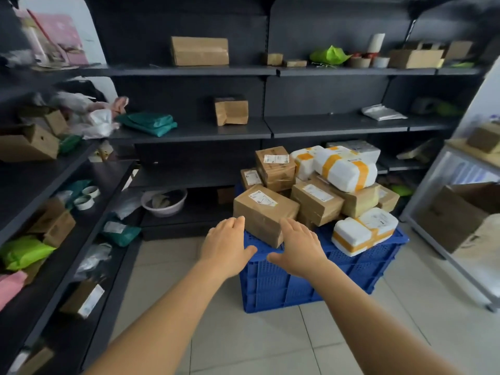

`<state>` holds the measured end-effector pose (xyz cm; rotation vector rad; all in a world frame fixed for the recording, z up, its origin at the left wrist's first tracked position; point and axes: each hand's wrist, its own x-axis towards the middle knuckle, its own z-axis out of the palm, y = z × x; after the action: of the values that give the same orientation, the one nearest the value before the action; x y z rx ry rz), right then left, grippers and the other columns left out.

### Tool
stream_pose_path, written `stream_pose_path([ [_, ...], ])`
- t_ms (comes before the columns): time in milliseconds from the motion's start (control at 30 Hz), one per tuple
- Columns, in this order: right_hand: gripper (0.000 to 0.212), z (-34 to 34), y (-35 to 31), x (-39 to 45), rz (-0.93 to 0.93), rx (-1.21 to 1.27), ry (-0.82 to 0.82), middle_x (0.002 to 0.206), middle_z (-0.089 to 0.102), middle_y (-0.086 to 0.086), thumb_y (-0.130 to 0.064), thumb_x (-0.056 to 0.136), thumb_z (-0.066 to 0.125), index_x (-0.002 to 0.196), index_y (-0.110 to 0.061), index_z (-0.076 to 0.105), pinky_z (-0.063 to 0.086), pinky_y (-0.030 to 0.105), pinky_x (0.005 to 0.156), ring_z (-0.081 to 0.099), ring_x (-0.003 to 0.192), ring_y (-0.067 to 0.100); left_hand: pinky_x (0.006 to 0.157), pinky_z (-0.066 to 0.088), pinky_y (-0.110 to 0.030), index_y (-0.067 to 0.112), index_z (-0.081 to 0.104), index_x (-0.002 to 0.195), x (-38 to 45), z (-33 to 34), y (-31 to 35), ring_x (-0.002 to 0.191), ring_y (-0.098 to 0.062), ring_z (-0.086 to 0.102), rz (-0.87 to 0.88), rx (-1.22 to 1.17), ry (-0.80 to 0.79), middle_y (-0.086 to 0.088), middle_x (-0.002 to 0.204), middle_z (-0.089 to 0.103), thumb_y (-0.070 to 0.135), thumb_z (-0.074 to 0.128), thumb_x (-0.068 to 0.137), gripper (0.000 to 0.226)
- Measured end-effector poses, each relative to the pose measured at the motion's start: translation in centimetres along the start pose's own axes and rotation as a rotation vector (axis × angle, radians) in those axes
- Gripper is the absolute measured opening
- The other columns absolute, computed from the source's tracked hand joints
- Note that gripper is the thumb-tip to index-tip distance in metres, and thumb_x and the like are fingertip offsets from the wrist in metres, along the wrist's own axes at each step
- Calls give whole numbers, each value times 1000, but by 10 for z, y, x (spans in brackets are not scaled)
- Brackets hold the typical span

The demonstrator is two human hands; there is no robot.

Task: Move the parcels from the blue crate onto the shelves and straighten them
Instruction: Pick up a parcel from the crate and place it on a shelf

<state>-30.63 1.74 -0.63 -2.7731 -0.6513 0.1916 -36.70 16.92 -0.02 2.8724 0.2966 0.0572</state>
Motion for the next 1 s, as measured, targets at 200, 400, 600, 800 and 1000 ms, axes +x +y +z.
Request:
stream_pose_path([
  [200,88,15,36,61,62,2,-52,157,24,-1,-47,84,67,151,-18,20,20,41,118,21,145,20,114,25,-35,13,17,152,60,34,0,142,-21,26,-9,-16,-59,-4,155,29,44,53,94,75],
  [400,84,31,80,150,79,13,-136,155,27,1,-46,85,66,150,-17,22,23,40,117,23,144,22,114,27,-37,13,11,153,143,71,5,143,-22,24,-125,-130,-126,-4,157,23,44,55,93,81],
  [600,83,49,126,255,61,53,-239,155,28,1,-39,87,66,152,-19,18,22,41,115,25,143,23,115,27,-36,12,8,153,240,113,16,143,-22,24,-295,-204,-162,-5,158,21,43,62,89,89],
  [800,88,86,171,344,44,37,-359,160,17,4,-35,89,64,155,-17,8,18,44,119,16,147,25,115,28,-42,16,-1,154,305,167,24,143,-24,23,-442,-265,-269,-2,160,12,46,68,84,102],
  [1000,90,123,196,404,44,58,-413,159,18,3,-26,85,64,155,-21,6,20,45,119,15,147,24,109,37,-42,13,-2,153,348,209,23,138,-27,32,-537,-286,-296,-3,158,13,46,72,79,110],
])
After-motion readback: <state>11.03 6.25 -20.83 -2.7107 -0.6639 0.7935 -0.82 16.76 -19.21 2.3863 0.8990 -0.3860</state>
